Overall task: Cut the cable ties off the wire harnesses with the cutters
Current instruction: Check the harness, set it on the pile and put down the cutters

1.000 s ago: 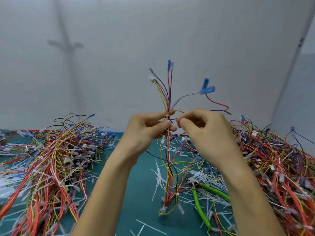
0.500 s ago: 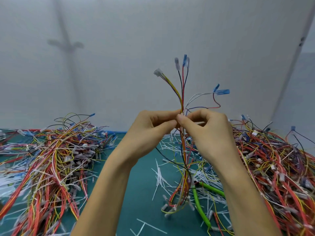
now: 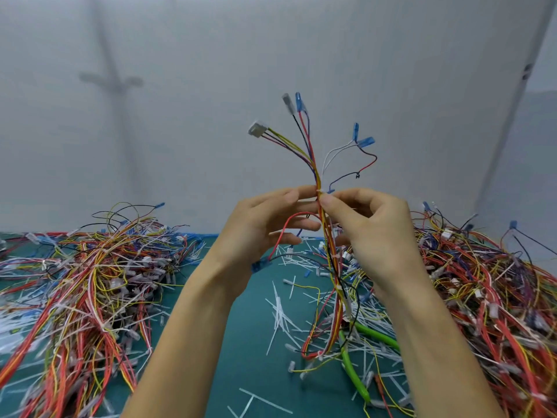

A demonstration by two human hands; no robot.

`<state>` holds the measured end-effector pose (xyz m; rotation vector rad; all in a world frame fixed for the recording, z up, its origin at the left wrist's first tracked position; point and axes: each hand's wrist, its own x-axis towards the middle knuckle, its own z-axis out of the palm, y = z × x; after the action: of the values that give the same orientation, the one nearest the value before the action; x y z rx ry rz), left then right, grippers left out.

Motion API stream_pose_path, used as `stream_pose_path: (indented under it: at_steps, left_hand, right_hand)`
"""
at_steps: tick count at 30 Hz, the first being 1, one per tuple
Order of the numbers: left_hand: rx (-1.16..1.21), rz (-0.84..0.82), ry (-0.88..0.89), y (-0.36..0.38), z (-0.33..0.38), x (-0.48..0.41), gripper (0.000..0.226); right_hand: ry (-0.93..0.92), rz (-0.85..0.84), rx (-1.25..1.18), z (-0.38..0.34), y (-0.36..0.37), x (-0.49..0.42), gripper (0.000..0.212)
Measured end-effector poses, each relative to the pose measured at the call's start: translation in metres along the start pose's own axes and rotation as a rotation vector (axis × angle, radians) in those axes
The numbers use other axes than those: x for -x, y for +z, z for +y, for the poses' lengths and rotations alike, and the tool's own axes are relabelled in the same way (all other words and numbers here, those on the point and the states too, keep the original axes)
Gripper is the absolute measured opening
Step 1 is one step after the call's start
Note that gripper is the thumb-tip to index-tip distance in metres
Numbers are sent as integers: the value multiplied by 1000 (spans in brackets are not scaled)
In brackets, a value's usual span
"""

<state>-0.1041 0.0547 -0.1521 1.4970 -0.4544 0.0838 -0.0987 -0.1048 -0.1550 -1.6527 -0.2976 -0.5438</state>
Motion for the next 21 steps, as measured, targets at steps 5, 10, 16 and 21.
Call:
stream_pose_path:
  at_steps: [5,10,16,21]
  left_hand:
    - [-88,176,26,4,-4,0,21]
    - [-135,132,52,0,-3,1,16]
    - [-198,142,82,-8,-3,1,20]
    - [-267,168,145,-12,-3,2,24]
  right_hand:
    - [-41,-199,56,-3,-7,-1,29]
    - [-76,-205,350,3,-13,-4,31]
    - [-16,-229,407,9,-19,-6,25]
    - [18,-189,304,8,-22,-7,28]
